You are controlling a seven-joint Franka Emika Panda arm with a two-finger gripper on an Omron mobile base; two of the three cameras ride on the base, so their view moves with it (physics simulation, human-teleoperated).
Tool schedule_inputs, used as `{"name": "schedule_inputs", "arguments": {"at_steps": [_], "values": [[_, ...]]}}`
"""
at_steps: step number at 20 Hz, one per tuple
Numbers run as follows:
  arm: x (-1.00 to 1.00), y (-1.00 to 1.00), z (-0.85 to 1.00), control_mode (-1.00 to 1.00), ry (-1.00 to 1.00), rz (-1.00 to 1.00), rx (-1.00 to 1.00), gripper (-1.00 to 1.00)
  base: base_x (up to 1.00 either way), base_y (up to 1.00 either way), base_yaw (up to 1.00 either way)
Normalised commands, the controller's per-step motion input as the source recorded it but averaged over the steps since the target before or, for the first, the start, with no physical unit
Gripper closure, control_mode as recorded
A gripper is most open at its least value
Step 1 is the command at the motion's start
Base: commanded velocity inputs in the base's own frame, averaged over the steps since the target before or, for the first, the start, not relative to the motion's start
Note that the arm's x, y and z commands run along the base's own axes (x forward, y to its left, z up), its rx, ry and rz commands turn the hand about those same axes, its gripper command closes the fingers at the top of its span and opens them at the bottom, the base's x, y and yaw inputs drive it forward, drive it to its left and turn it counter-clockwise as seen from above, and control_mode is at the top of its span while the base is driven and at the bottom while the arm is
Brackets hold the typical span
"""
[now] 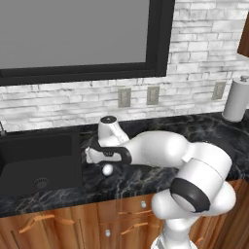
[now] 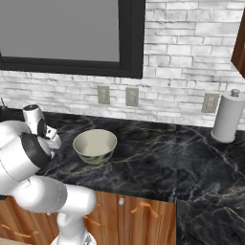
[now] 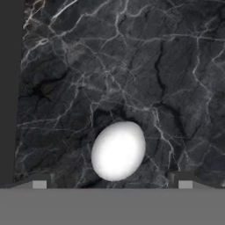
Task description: Gather the eggs and milk located in the vicinity of the sink area and place them right next to the bowl.
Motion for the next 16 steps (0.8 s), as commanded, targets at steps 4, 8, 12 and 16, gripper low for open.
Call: {"name": "schedule_inputs", "arguments": {"at_steps": [4, 8, 12, 16], "values": [[0.00, 0.00, -0.20, -1.00, 0.00, -0.16, 0.02, -1.00, 0.00, 0.00, 0.00], [0.04, 0.00, -0.15, -1.00, 0.00, -0.17, 0.05, -1.00, 0.00, 0.00, 0.00], [0.11, 0.00, -0.16, -1.00, 0.01, -0.15, 0.04, -1.00, 0.00, 0.00, 0.00], [0.04, 0.00, -0.25, -1.00, 0.03, -0.12, 0.02, -1.00, 0.00, 0.00, 0.00]]}}
